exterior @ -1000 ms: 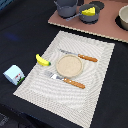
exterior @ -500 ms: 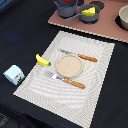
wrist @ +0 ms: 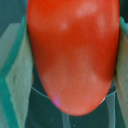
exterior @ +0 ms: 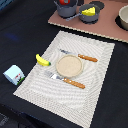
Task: Interact with the objects in diverse but meaningful ways.
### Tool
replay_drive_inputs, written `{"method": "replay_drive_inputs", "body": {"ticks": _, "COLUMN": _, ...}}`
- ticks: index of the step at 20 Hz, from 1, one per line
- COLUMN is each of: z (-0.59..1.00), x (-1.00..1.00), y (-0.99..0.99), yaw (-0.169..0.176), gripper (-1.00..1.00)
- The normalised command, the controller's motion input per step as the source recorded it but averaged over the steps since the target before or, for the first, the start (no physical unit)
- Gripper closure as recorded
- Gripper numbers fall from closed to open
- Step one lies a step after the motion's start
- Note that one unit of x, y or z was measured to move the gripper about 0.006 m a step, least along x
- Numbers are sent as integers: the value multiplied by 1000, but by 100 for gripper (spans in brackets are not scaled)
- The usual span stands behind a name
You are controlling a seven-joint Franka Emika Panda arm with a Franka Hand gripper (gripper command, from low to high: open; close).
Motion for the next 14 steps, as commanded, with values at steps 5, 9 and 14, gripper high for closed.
{"method": "replay_drive_inputs", "body": {"ticks": 5, "z": 106, "x": 78, "y": 115, "yaw": 0, "gripper": -100}}
{"method": "replay_drive_inputs", "body": {"ticks": 9, "z": 398, "x": 58, "y": 37, "yaw": -18, "gripper": -100}}
{"method": "replay_drive_inputs", "body": {"ticks": 14, "z": 975, "x": 86, "y": -456, "yaw": -132, "gripper": -100}}
